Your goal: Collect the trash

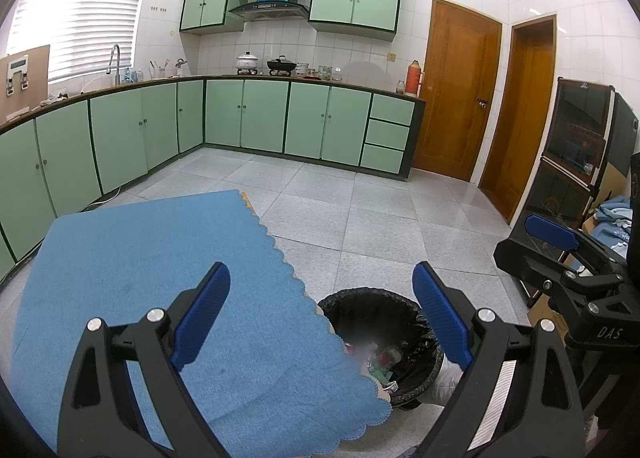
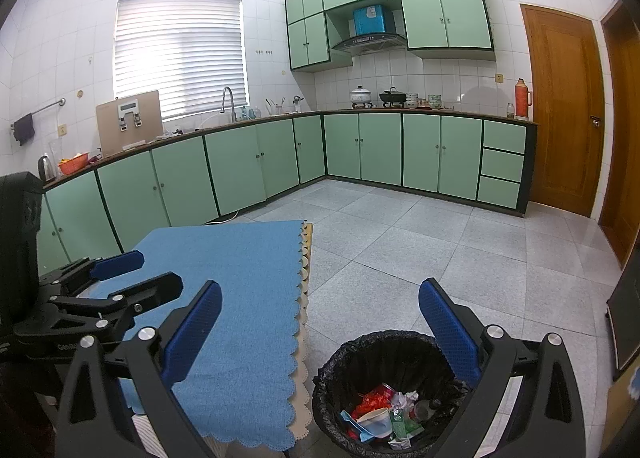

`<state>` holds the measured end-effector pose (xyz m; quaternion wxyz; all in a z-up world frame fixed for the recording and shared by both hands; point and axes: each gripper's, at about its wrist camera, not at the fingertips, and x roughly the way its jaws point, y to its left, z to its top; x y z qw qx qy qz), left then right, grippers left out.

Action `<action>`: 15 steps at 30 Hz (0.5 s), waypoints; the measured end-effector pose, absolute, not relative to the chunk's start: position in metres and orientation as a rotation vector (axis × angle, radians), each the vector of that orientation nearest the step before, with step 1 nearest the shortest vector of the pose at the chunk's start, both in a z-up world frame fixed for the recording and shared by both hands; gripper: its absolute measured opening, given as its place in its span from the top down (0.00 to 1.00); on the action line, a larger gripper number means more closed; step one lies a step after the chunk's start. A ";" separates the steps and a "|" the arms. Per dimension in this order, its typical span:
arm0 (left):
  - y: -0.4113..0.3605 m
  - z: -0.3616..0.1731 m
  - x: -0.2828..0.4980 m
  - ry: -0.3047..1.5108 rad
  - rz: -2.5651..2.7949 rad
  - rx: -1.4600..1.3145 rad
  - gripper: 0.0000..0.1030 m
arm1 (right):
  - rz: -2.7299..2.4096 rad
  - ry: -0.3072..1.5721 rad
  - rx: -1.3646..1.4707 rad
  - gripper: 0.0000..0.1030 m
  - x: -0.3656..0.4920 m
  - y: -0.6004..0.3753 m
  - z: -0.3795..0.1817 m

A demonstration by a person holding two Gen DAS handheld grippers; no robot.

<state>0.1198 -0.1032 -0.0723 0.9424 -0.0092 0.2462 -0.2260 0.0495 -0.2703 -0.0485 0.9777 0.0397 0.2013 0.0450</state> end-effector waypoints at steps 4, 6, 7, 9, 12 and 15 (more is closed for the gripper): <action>-0.104 -0.072 0.120 0.502 -0.461 -0.020 0.13 | 0.091 0.406 0.080 0.06 0.050 -0.271 -0.048; -0.103 -0.072 0.120 0.502 -0.461 -0.020 0.13 | 0.091 0.406 0.080 0.06 0.049 -0.271 -0.048; -0.103 -0.072 0.120 0.502 -0.460 -0.020 0.13 | 0.091 0.406 0.080 0.06 0.049 -0.271 -0.048; -0.102 -0.072 0.120 0.502 -0.460 -0.019 0.13 | 0.091 0.406 0.079 0.06 0.049 -0.271 -0.049; -0.101 -0.073 0.121 0.504 -0.461 -0.020 0.13 | 0.090 0.408 0.080 0.06 0.050 -0.270 -0.049; -0.099 -0.073 0.121 0.504 -0.461 -0.020 0.13 | 0.091 0.408 0.080 0.06 0.050 -0.270 -0.050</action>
